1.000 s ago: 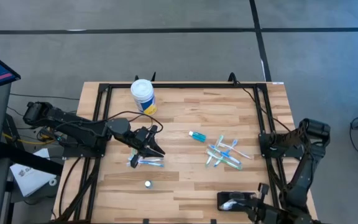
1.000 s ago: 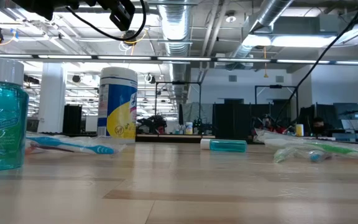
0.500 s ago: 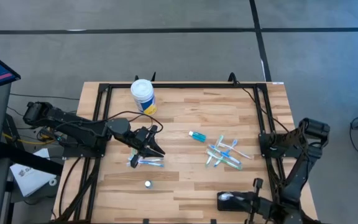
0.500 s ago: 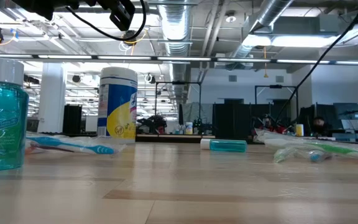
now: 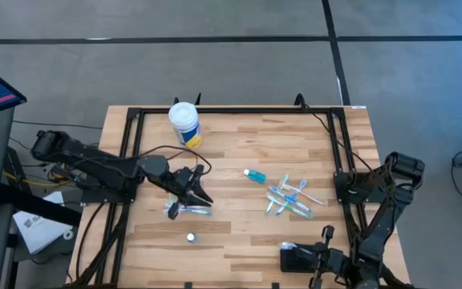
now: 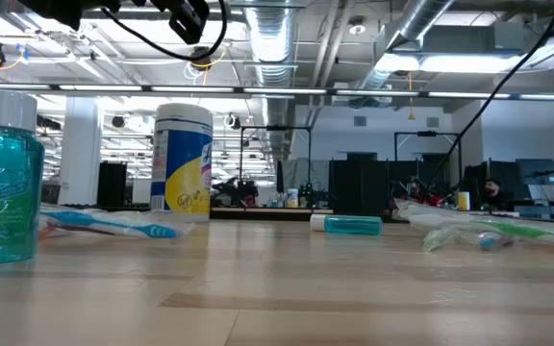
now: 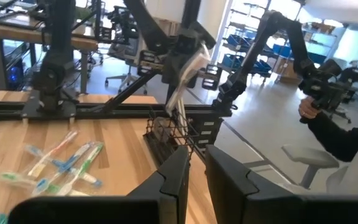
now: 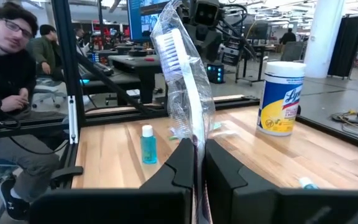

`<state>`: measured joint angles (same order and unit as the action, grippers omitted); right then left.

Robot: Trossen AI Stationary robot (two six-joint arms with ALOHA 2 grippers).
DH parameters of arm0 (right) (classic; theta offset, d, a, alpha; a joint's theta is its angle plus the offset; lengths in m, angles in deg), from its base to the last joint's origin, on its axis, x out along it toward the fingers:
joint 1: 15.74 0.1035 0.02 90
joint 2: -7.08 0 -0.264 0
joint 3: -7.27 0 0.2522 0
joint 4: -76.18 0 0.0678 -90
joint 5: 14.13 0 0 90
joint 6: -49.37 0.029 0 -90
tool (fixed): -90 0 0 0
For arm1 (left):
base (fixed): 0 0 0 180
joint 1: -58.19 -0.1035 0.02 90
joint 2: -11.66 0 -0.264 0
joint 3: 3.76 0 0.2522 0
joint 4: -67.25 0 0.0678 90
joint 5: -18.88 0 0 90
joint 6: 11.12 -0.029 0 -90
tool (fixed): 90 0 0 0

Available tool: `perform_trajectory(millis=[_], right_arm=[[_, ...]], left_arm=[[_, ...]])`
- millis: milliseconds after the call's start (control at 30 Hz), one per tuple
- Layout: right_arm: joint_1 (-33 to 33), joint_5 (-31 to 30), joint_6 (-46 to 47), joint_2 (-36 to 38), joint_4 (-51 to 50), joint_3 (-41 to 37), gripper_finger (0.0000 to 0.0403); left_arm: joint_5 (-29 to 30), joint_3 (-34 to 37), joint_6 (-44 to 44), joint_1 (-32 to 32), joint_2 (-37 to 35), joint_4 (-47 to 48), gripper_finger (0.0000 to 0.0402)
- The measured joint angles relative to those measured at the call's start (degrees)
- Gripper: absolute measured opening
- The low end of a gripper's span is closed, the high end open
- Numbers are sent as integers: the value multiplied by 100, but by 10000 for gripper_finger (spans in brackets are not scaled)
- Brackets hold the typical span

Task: Pick & Place toothbrushing station
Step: Put the top left violet toothbrush into the wire organizer

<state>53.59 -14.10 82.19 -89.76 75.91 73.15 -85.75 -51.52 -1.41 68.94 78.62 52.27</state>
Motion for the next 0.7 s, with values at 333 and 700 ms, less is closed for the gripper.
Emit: perform_trajectory(millis=[333, 700], right_arm=[[-241, 11, 129, 0, 68, 0, 9], [-285, 141, 150, 0, 187, 0, 10]], left_arm=[[253, 0, -644, 421, 1521, -2296, 49], [387, -640, -688, 418, 3137, -3832, 49]])
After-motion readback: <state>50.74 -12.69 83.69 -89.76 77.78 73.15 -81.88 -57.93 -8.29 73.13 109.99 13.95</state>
